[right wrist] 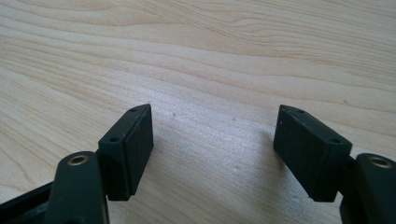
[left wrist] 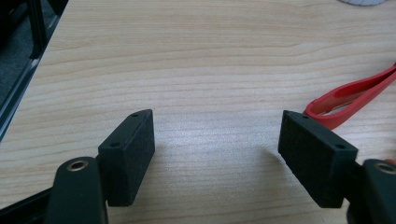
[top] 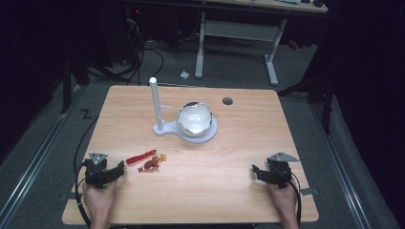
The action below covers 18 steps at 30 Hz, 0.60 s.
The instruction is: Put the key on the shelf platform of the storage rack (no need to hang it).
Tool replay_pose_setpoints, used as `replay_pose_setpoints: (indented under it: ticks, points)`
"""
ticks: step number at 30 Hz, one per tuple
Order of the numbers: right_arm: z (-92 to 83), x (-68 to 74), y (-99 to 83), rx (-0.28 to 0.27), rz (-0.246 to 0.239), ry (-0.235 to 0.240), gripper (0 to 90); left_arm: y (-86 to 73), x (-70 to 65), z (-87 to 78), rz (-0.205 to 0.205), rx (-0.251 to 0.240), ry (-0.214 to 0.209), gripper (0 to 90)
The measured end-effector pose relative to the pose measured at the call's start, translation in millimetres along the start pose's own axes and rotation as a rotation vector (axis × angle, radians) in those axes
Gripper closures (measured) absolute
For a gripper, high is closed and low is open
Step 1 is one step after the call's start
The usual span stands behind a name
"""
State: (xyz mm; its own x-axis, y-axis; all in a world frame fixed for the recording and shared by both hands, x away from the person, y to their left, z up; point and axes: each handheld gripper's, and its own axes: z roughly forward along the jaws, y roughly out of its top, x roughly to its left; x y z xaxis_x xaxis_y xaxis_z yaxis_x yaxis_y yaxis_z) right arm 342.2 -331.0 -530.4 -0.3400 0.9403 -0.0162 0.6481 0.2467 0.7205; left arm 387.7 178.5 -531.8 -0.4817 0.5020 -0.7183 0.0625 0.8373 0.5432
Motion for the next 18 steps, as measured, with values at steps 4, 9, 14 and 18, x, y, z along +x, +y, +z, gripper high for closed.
replay_pose_setpoints:
  ticks: [4,9,14,18]
  points:
    - [0.0,0.0,0.0,0.000,0.000,0.000,28.9,2.4,-0.2,-4.1,0.008,0.006,-0.004,27.3]
    - [0.0,0.1,0.0,0.000,0.000,-0.001,28.9,5.7,-1.3,-11.2,0.008,0.007,-0.038,26.9]
    - [0.0,0.1,0.0,0.000,0.000,0.000,28.9,10.0,-4.1,-20.4,-0.009,0.011,-0.054,26.8]
    - [0.0,0.0,0.0,0.000,0.000,0.000,28.9,9.6,-7.8,-26.0,-0.004,0.013,-0.073,26.7]
